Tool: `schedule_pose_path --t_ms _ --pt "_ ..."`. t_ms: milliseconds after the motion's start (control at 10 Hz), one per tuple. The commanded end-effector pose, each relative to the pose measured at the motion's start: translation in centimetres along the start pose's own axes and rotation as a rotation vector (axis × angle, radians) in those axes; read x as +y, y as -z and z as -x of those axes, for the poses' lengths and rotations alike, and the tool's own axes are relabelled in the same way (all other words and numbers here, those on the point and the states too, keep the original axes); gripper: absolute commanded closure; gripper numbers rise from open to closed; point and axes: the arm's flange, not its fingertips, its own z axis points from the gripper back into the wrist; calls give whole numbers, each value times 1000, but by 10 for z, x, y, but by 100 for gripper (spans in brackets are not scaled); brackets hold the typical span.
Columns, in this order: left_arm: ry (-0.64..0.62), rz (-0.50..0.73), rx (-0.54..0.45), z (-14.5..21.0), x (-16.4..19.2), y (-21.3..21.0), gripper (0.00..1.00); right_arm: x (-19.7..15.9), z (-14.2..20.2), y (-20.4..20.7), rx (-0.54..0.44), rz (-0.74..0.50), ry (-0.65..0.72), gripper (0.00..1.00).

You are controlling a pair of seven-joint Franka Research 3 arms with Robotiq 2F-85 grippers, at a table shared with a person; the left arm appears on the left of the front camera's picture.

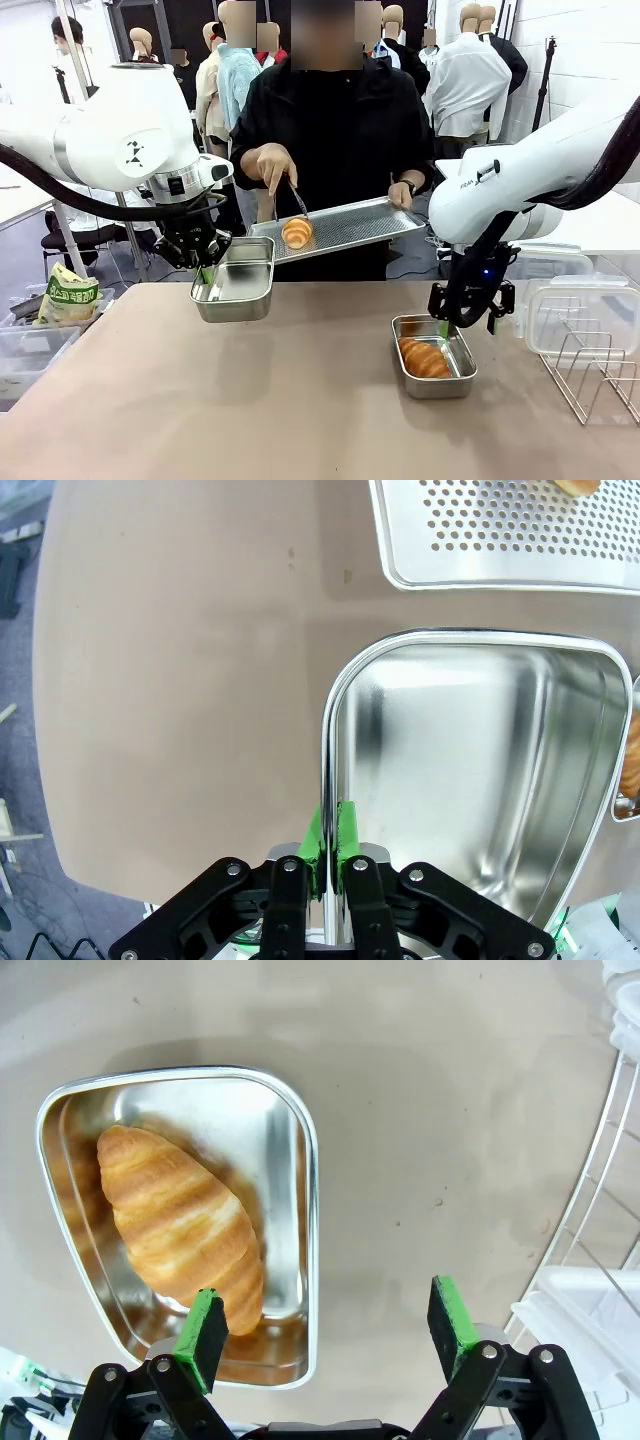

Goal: Place the bread in airtight containers.
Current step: Once an object is inside an Airtight Container , place the container in the center of the table.

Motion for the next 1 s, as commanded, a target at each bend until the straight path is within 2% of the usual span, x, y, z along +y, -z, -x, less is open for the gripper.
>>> schedule_pose_path --t_ms 0,300,400,600,900 --pt "5 0 -1 -1 2 -4 100 -2 8 -7 -29 11 -11 0" --pt "5 0 -1 -1 2 -4 100 -29 41 -107 -233 61 37 0" --pt "5 0 -1 -1 2 -4 100 -31 48 -127 -258 68 23 0" --pt "5 0 -1 -1 2 -4 100 -31 49 -144 -275 42 7 0" --pt "5 0 -1 -1 2 -4 100 -25 35 -139 -266 -49 -26 0"
